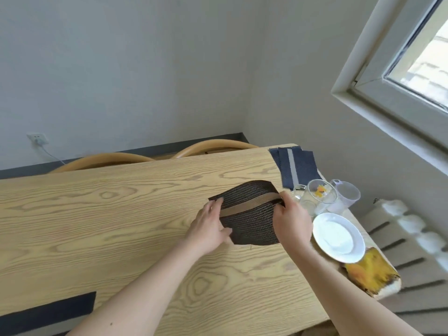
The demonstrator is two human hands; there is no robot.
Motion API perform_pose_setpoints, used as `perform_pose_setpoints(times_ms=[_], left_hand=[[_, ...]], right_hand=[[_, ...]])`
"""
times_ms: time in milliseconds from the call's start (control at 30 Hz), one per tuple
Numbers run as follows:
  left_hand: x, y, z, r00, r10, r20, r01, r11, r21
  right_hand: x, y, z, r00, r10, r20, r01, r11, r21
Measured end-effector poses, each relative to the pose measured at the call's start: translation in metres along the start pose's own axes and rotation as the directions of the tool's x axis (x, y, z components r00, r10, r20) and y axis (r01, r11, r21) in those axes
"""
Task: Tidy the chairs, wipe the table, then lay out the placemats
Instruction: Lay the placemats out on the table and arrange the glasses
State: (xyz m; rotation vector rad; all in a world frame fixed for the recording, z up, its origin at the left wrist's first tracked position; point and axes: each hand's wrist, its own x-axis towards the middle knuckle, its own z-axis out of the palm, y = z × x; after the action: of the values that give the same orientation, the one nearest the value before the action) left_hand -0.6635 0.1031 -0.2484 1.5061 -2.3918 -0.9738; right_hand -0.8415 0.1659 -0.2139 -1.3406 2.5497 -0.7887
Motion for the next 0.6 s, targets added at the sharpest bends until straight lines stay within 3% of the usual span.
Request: perform_pose_setpoints(times_ms=[100,200,333,533,600], left_hand=[[-0.013,0.008,-0.004,0.993,-0.115,-0.023,0.107,0.966,-0.235],[-0.022,0.012,0.000,0.950,-0.283,0.136,0.310,0.777,-0.548],[-0.040,0.018,0.020,0.890,-0.276,0.363,0.456,0.550,-0.699],[-0.056,0.014,0.053,0.914,-0.265,0.306,0.403,0.675,-0.619],[-0.060,0.010,0.061,0.924,-0.285,0.255,0.380,0.759,-0.528]], right_hand=[[-0.017,0.006,-0.020,0.996,0.087,-0.007,-0.086,0.990,0.114],[-0.031,0.023,-0.032,0.981,0.190,0.048,-0.195,0.934,0.299],[-0.048,0.047,-0.040,0.952,0.281,0.119,-0.305,0.880,0.363],[-0.065,0.092,-0.040,0.903,0.390,0.181,-0.427,0.865,0.264],[-0.070,0.103,-0.040,0.896,0.395,0.201,-0.431,0.885,0.179]])
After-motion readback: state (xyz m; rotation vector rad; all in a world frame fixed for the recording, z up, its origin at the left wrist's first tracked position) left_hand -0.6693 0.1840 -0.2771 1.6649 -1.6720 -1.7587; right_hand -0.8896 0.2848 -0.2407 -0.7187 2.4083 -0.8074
